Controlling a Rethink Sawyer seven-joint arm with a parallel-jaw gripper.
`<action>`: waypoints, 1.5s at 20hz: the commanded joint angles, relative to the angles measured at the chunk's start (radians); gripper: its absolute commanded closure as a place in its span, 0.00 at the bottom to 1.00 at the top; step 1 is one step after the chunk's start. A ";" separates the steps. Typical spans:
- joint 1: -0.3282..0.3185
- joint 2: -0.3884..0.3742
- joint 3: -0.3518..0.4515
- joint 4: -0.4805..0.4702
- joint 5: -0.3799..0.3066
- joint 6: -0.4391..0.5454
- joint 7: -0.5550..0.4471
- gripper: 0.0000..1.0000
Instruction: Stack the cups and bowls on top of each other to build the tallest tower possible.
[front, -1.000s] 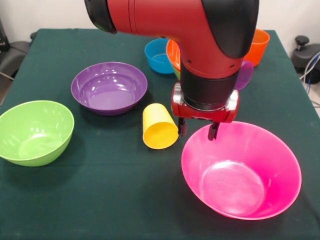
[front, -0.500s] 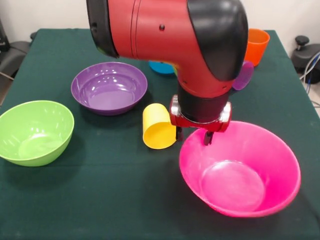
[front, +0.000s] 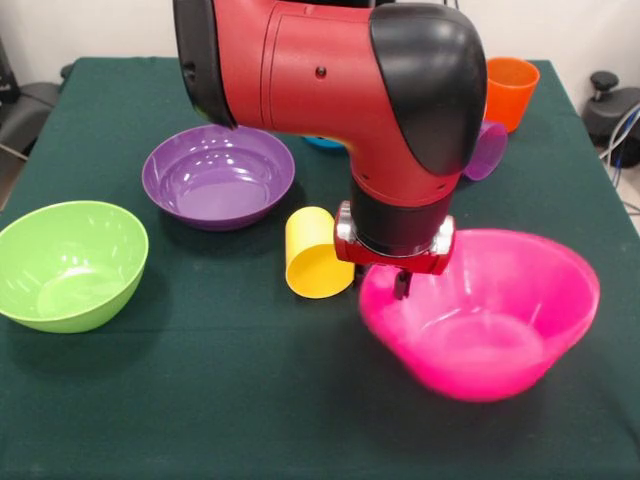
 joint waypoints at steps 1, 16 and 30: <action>-0.013 0.018 0.048 0.006 -0.063 -0.058 -0.001 1.00; -0.017 -0.022 0.067 0.077 -0.047 -0.069 0.004 1.00; -0.091 -0.204 0.150 0.340 -0.006 -0.056 -0.095 1.00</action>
